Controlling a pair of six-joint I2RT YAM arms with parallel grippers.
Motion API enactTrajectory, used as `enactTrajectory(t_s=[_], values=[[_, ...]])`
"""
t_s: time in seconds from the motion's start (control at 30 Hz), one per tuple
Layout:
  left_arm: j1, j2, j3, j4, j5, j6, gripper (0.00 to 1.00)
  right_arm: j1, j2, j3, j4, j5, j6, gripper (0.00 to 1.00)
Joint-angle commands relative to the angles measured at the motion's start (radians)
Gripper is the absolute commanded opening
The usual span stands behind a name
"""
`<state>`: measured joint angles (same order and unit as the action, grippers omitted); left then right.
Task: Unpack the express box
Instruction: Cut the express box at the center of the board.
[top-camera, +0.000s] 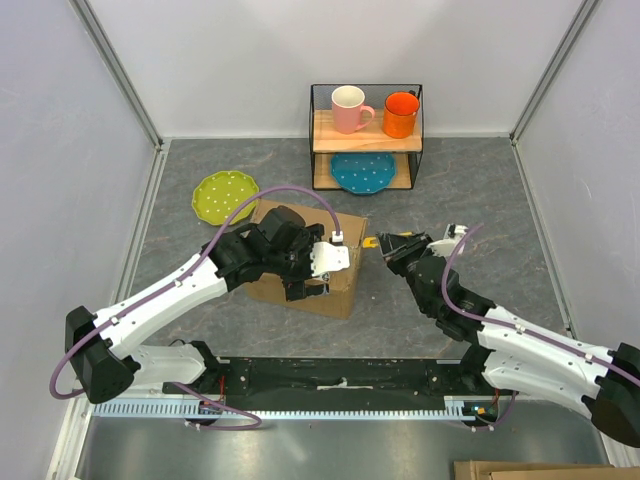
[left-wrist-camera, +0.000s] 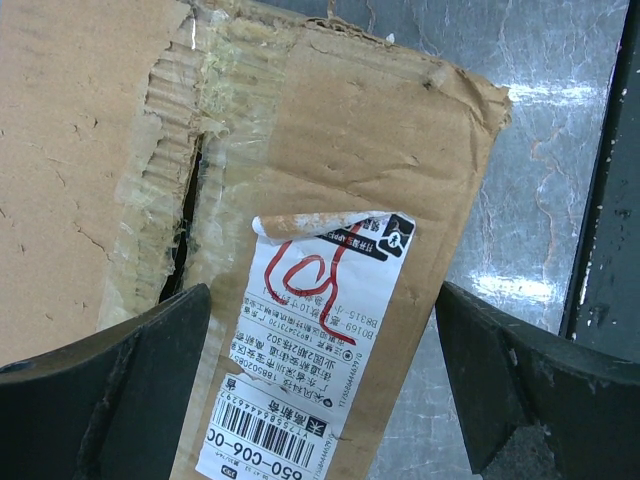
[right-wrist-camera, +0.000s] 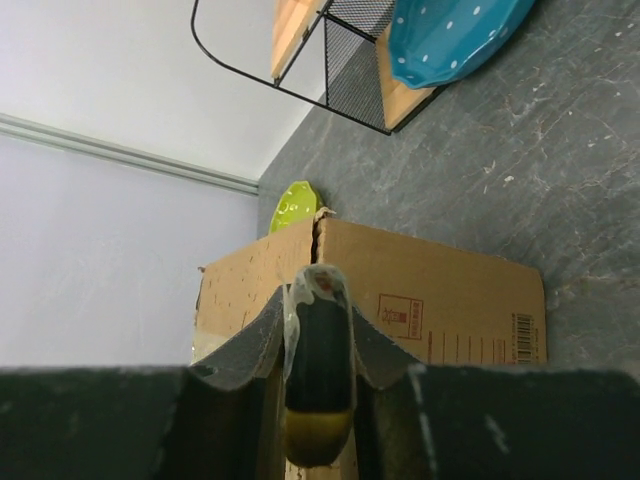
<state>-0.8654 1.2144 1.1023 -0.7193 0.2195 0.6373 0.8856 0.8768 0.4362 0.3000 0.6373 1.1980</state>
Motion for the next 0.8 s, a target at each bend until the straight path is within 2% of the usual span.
enactTrajectory(t_s=[0.0, 0.13, 0.33, 0.77], values=[[0.002, -0.001, 0.024, 0.000, 0.009, -0.059, 0.99, 0.049, 0.016, 0.111, -0.244, -0.011, 0.049, 0.02], [-0.001, 0.016, 0.034, 0.008, 0.015, -0.067, 0.99, 0.078, 0.047, 0.136, -0.378, -0.060, 0.115, 0.00], [-0.021, 0.039, 0.070, 0.004, 0.015, -0.062, 0.99, 0.141, 0.037, 0.127, -0.473, -0.064, 0.192, 0.00], [-0.053, 0.100, 0.108, 0.015, -0.006, -0.064, 0.99, 0.191, -0.012, 0.108, -0.548, -0.134, 0.229, 0.00]])
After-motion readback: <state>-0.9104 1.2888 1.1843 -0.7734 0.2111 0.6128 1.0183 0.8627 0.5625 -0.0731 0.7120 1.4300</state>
